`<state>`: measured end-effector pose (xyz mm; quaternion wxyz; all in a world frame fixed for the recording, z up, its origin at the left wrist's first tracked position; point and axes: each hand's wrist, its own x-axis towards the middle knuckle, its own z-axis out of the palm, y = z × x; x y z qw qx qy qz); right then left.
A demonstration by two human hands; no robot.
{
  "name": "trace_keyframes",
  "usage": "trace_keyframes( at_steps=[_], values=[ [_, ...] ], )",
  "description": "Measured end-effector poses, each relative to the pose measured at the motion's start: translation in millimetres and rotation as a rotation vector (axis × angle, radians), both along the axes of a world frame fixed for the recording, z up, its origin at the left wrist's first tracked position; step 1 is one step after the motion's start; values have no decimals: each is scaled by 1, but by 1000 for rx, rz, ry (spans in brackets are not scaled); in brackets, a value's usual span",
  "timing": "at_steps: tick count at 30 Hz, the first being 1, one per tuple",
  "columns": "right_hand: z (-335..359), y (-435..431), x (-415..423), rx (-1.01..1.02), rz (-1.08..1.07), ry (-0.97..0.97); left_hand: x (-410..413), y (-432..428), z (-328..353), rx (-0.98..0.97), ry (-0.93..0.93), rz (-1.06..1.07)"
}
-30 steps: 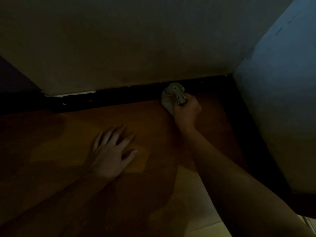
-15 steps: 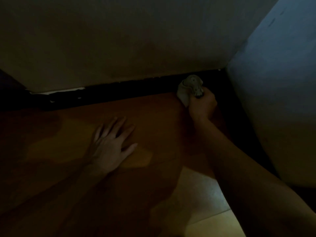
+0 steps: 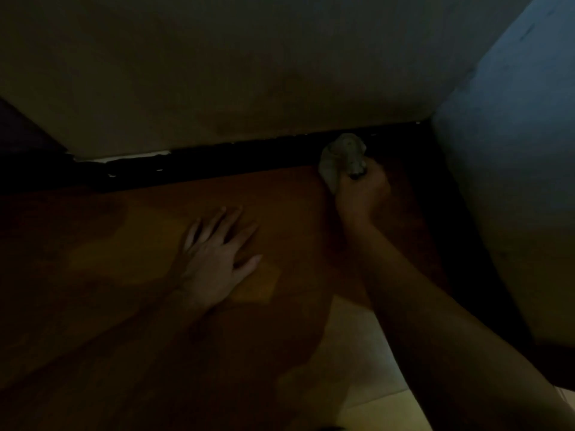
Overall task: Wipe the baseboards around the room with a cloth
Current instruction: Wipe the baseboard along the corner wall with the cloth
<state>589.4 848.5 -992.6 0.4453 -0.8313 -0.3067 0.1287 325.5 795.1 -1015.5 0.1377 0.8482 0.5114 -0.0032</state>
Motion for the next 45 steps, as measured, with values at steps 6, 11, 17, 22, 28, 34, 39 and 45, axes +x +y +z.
trace_keyframes(
  at_steps=[6, 11, 17, 22, 28, 34, 39, 45],
  values=[
    [-4, -2, -47, -25, 385, -56, 2, 0, 5, -20, 20, 23],
    [0, 1, -24, -63, 219, 37, 3, 0, 11, -38, -21, 13],
    [14, 1, 48, -123, -222, 43, 1, 0, 9, -47, -10, 3],
    [14, 0, 53, -94, -81, 75, 0, 1, 3, -27, -30, 11],
    [11, 2, 49, -61, -124, 76, -1, 3, -2, -29, -11, 2],
    [9, 3, 46, -49, -109, 74, 1, 3, 3, -61, -41, 20],
    [3, 0, 18, -21, 56, -29, 0, 3, 8, -84, -22, 13],
    [1, 5, -3, -15, -12, 53, 4, 2, 13, -99, 3, 29]
  ],
)
